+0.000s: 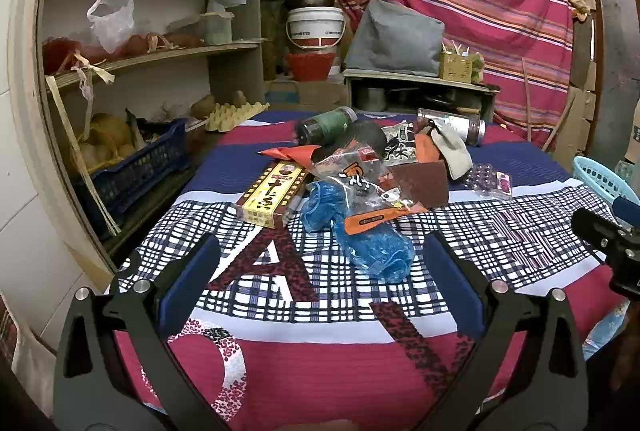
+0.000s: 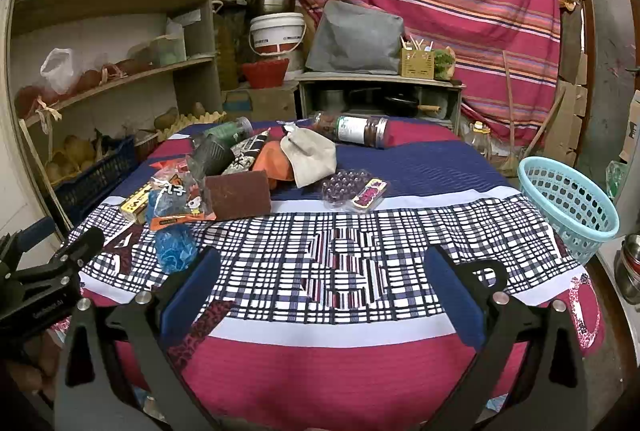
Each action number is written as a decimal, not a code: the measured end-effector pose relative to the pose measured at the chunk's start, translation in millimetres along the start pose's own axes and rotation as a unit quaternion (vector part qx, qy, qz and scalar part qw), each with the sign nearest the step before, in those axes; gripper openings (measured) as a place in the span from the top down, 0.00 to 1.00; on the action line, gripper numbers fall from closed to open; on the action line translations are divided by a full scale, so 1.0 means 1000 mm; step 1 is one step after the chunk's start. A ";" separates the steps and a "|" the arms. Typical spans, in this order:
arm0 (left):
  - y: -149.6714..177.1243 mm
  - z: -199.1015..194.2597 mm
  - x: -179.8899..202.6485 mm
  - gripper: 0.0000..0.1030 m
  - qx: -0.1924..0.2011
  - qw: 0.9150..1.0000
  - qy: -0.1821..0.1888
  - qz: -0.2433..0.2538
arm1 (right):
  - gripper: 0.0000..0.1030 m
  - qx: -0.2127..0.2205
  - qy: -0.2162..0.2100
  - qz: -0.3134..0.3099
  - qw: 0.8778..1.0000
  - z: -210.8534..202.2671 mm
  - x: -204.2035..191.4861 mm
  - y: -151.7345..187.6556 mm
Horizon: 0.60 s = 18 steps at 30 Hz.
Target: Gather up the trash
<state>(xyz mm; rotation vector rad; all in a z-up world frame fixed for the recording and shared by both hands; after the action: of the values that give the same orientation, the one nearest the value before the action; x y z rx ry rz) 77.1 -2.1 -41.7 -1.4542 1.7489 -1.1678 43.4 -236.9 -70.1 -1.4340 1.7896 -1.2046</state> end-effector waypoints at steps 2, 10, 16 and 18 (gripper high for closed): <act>-0.001 0.000 -0.001 0.05 -0.002 1.000 -0.001 -0.002 | 0.04 0.000 0.000 -0.001 1.000 0.000 -0.001 0.000; -0.001 0.000 -0.001 0.05 -0.002 1.000 -0.001 -0.002 | 0.04 0.000 -0.003 -0.003 1.000 0.000 -0.002 0.001; -0.002 0.000 -0.001 0.05 -0.003 1.000 -0.002 0.004 | 0.04 0.002 -0.003 -0.007 1.000 0.000 -0.004 0.000; -0.002 0.000 0.000 0.05 -0.003 1.000 -0.001 0.004 | 0.04 0.003 -0.002 -0.008 1.000 0.000 -0.003 0.001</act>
<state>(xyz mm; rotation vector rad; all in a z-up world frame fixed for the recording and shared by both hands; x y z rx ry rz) 77.9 -1.9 -40.1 -1.4503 1.7563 -1.1577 43.7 -233.9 -71.0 -1.4487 1.7742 -1.2137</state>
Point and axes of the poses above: each gripper's, at about its wrist camera, not at the fingertips, and z roughly the way its jaws point, x to its right, y to its underside, the point moved 8 cm from there along z, roughly the way its jaws point, and after that the axes turned 15 degrees about y, right-handed, at the moved point
